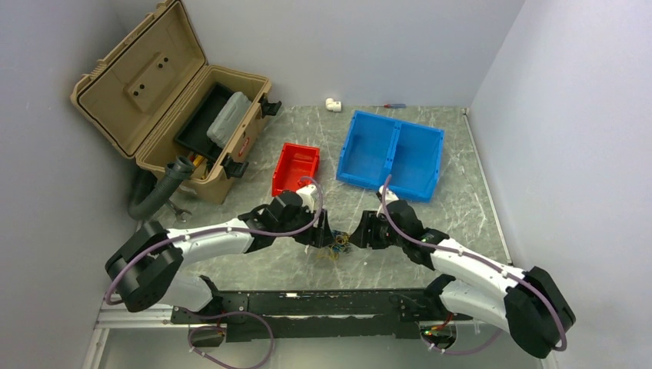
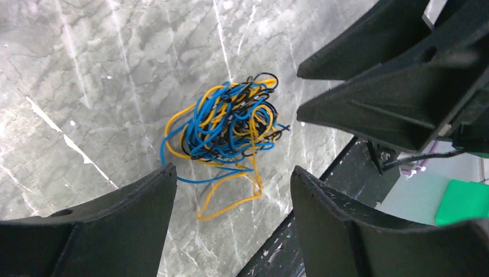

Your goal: Untangle the cables

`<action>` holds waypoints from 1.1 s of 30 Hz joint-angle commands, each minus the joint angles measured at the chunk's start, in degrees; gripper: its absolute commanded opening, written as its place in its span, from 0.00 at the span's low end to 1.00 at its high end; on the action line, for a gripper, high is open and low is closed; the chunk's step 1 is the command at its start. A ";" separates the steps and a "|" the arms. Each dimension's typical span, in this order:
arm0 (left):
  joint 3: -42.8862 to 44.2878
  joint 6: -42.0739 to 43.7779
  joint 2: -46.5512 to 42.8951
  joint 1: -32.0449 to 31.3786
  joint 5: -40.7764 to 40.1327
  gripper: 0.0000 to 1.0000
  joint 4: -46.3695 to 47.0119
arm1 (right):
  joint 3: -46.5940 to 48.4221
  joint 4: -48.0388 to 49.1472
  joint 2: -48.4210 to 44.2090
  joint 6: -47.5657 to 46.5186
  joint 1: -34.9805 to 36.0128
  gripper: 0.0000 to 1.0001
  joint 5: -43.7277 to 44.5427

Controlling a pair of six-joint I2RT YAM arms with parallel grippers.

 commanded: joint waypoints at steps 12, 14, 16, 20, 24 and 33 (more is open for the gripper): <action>7.35 -2.97 12.33 -0.25 0.05 0.74 1.35 | -0.97 11.84 5.31 2.35 2.83 0.47 -3.08; 8.31 -2.25 14.10 -0.55 0.39 0.74 1.07 | -2.01 11.72 3.90 3.20 2.83 0.47 -1.46; 9.32 -1.82 15.90 -0.86 0.15 0.72 0.54 | -2.79 9.93 1.46 4.48 2.92 0.48 1.84; 8.78 -1.91 17.47 -0.95 -0.08 0.41 2.41 | -4.49 2.28 -8.54 6.62 2.81 0.50 10.49; 7.39 -1.45 16.64 -0.95 0.21 0.04 4.86 | -6.77 1.73 -15.33 5.03 2.74 0.50 11.54; 3.31 -0.13 15.32 -0.95 8.52 0.00 15.39 | -4.56 3.21 -9.23 -1.88 2.68 0.53 0.25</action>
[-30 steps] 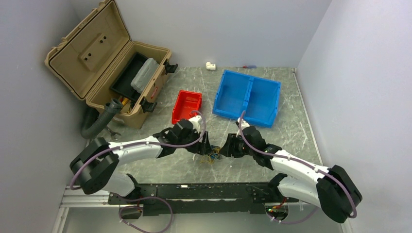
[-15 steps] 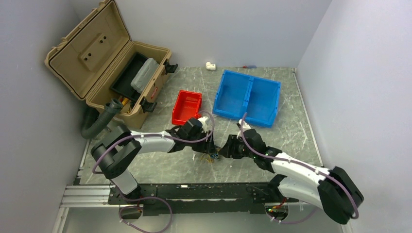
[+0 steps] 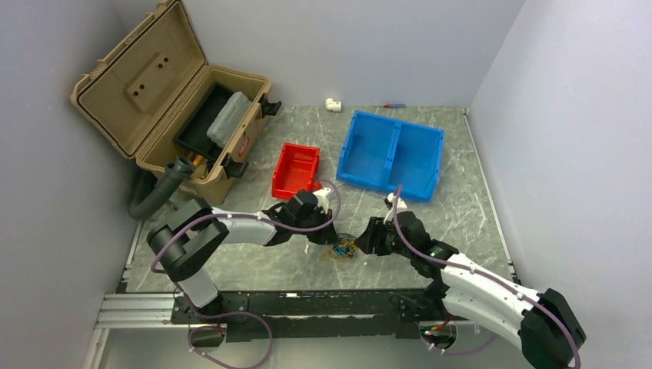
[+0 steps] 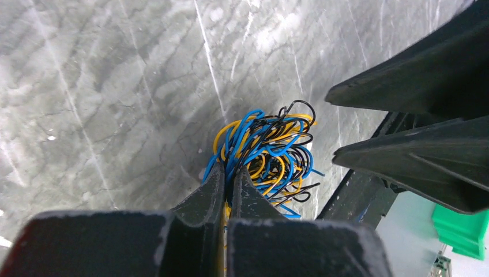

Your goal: Untangle the cables

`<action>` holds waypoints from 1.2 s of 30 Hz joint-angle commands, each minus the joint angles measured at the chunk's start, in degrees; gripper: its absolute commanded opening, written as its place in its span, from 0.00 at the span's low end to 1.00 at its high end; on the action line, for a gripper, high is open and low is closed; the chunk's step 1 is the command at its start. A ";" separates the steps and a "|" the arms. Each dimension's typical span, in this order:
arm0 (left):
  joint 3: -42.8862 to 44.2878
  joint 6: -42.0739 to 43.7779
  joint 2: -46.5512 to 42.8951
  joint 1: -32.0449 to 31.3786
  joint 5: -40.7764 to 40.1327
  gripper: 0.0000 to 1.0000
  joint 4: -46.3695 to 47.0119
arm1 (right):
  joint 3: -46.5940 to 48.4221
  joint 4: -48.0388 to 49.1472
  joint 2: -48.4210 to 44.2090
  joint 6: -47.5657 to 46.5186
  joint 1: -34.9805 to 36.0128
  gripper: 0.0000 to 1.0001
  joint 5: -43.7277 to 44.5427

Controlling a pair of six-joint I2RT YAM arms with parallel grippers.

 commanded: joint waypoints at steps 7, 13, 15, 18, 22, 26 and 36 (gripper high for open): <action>-6.94 -4.13 -1.46 -0.40 13.27 0.00 24.86 | -1.88 12.74 4.90 1.20 0.08 0.58 -11.69; -9.23 -8.49 -0.40 -0.34 17.38 0.00 36.74 | -1.69 13.93 5.02 1.85 0.13 0.42 -12.37; -8.90 -7.93 -0.74 -0.33 17.17 0.00 35.37 | -1.01 11.63 3.70 1.51 0.09 0.21 -10.59; -7.64 -4.32 -2.04 -0.32 15.83 0.00 27.42 | 0.93 4.98 -0.25 0.54 0.16 0.05 -4.24; -4.89 1.87 -4.20 -1.08 13.32 0.00 15.35 | 5.07 -4.02 -4.10 -3.01 0.15 0.00 5.95; -1.27 7.79 -5.94 -3.30 9.19 0.00 4.75 | 10.90 -5.17 -2.18 -8.99 0.08 0.00 6.56; 0.31 8.82 -8.55 -4.50 5.47 0.00 1.17 | 21.60 -11.20 6.15 -13.09 0.01 0.23 7.28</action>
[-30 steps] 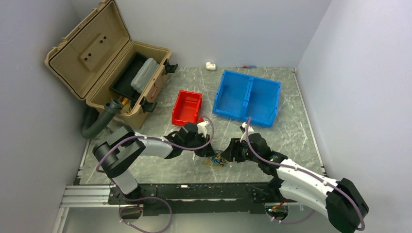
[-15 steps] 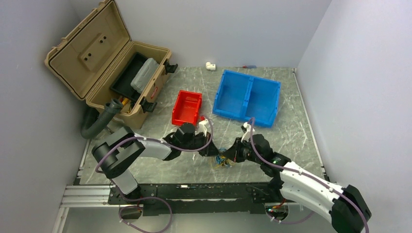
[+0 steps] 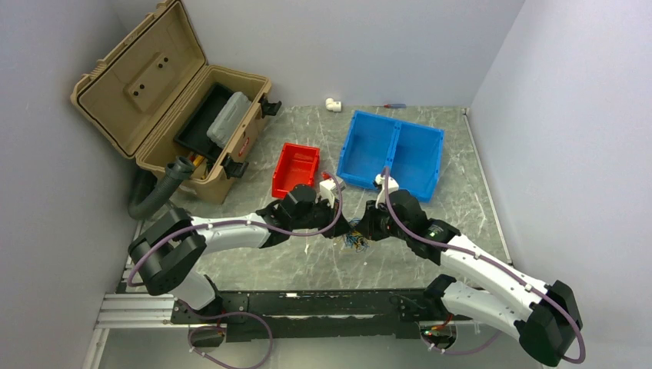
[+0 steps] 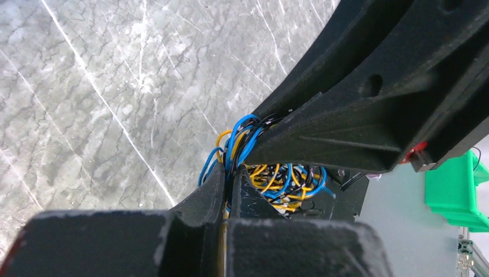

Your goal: Untangle the cables

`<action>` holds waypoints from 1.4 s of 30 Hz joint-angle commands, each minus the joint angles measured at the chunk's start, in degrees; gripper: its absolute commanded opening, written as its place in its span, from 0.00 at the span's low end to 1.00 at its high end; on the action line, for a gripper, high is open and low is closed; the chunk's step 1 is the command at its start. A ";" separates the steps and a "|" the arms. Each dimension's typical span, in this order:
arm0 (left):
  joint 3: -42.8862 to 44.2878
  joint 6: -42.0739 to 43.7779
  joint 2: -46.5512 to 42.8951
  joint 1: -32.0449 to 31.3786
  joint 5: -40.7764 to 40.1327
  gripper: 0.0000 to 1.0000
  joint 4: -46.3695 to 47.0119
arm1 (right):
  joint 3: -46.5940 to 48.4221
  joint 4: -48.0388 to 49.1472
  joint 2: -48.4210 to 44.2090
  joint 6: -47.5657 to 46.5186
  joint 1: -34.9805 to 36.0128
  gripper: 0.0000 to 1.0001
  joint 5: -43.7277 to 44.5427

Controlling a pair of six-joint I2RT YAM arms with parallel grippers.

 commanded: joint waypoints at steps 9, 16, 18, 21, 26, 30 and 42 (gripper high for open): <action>-2.41 -0.65 -4.26 -1.09 0.72 0.00 -4.17 | -1.68 1.88 -8.26 2.83 -1.19 0.65 4.21; -1.64 1.14 -7.14 -0.91 -1.80 0.00 -7.97 | -7.78 5.36 -13.96 3.05 -1.16 0.62 -4.51; -1.61 1.26 -7.26 -0.93 -1.33 0.00 -8.12 | -8.45 7.46 -13.56 1.96 -1.16 0.61 -9.57; -2.17 1.00 -7.61 -0.96 0.08 0.00 -6.30 | -7.76 8.49 -10.06 0.57 -1.24 0.59 -13.73; -1.88 0.99 -8.07 -0.91 1.61 0.00 -6.38 | -6.13 9.64 -4.99 -0.49 -1.18 0.33 -16.42; -2.34 1.08 -9.60 -0.92 0.96 0.06 -6.77 | -5.84 9.83 -6.19 0.33 -1.20 0.03 -13.90; -12.24 -7.92 -19.46 -0.92 -6.05 0.82 3.67 | -6.57 13.49 -13.57 7.89 -1.16 0.00 -1.05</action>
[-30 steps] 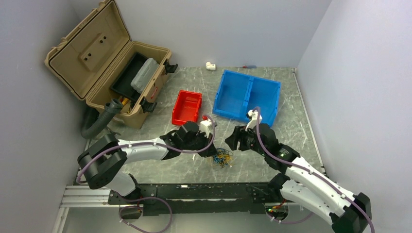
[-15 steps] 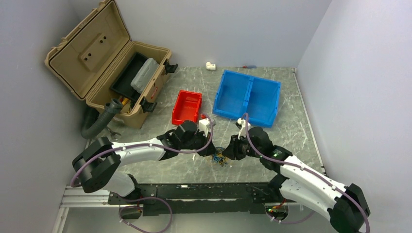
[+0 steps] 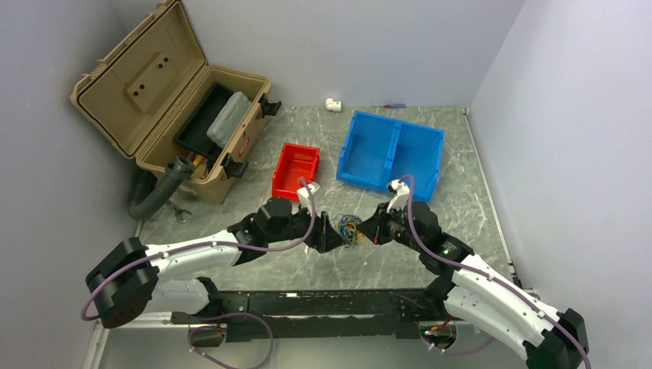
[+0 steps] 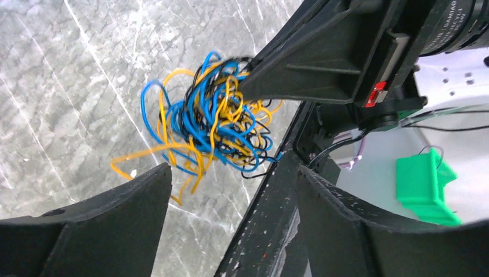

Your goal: Untangle the cables

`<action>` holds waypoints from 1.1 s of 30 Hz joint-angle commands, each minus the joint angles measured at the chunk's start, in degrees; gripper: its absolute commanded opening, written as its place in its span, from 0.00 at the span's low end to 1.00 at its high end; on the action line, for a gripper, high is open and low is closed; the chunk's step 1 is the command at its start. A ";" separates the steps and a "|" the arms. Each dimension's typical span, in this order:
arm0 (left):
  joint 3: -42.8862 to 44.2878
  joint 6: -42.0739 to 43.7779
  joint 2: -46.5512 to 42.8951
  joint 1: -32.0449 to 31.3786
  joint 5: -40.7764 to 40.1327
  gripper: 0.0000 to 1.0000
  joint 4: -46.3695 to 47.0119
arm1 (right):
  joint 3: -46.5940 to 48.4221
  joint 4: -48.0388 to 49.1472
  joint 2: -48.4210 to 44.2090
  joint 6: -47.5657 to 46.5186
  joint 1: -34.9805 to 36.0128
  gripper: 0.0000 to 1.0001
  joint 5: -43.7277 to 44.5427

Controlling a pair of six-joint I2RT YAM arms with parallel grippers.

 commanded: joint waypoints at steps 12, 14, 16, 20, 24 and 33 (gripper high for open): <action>-0.96 -7.66 0.48 -0.05 -4.53 0.80 10.83 | -3.26 20.10 -0.53 12.48 -0.04 0.00 1.22; 0.20 -6.90 1.24 -0.05 -4.13 0.77 10.57 | -2.91 20.96 0.53 12.50 -0.03 0.00 -0.72; 0.88 -6.61 2.18 -0.10 -3.26 0.67 10.94 | -2.39 20.21 0.89 12.33 -0.01 0.00 -1.16; 1.83 -6.14 2.64 0.41 -3.71 0.00 8.29 | -2.39 17.19 -1.84 11.23 0.06 0.00 1.24; -0.23 -4.48 -0.48 1.74 -4.98 0.00 5.47 | -0.61 7.10 -5.03 10.05 -0.04 0.00 10.80; 1.38 3.08 -5.46 8.09 -1.53 0.00 -12.57 | 6.72 -17.90 -5.28 9.24 -0.04 0.03 42.90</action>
